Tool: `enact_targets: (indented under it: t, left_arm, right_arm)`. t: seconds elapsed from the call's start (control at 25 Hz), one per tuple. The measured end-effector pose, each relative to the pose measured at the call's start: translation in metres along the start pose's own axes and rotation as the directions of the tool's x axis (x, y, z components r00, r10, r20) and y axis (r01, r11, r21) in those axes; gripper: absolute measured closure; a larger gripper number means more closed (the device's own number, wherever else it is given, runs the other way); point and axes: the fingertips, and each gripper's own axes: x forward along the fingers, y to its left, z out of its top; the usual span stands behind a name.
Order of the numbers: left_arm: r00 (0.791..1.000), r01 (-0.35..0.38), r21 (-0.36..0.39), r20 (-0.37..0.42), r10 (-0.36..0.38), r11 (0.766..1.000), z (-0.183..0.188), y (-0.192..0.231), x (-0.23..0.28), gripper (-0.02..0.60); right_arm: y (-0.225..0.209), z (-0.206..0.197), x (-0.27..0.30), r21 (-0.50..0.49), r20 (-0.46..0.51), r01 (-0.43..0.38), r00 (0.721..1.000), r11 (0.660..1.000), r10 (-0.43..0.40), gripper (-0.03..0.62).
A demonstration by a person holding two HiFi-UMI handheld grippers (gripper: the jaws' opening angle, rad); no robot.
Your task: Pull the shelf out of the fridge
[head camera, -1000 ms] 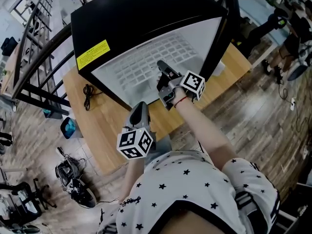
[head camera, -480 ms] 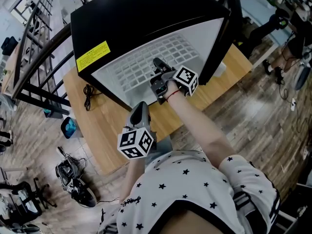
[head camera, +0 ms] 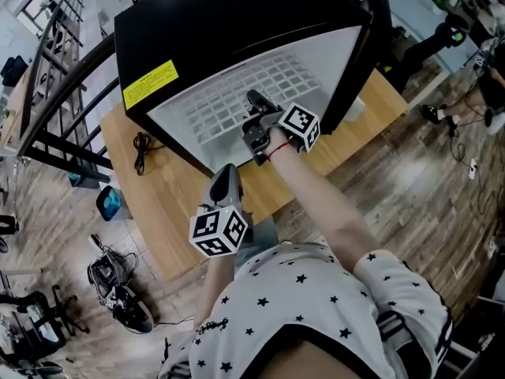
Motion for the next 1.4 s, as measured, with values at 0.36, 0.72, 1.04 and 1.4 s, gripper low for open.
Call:
enact_targets:
  t: [0.36, 0.72, 1.04, 1.4]
  left_arm:
    - [1.000, -0.015, -0.015, 0.000, 0.015, 1.000, -0.002, 0.002, -0.006, 0.575]
    - [1.000, -0.012, -0.020, 0.004, 0.012, 1.000, 0.000, -0.002, -0.010, 0.575]
    - [1.000, -0.017, -0.023, 0.000, 0.017, 1.000, -0.006, -0.005, -0.019, 0.575]
    - [1.000, -0.012, -0.020, -0.004, 0.012, 1.000, -0.007, -0.010, -0.026, 0.575]
  right_arm:
    - [-0.001, 0.000, -0.001, 0.009, 0.000, 0.003, 1.000, 1.000, -0.003, 0.551]
    - [0.001, -0.002, -0.006, 0.007, -0.005, 0.005, 1.000, 1.000, -0.005, 0.551]
    - [0.002, -0.003, -0.016, 0.007, -0.008, 0.006, 1.000, 1.000, -0.006, 0.551]
    - [0.005, -0.005, -0.024, 0.007, -0.010, 0.006, 1.000, 1.000, -0.005, 0.551]
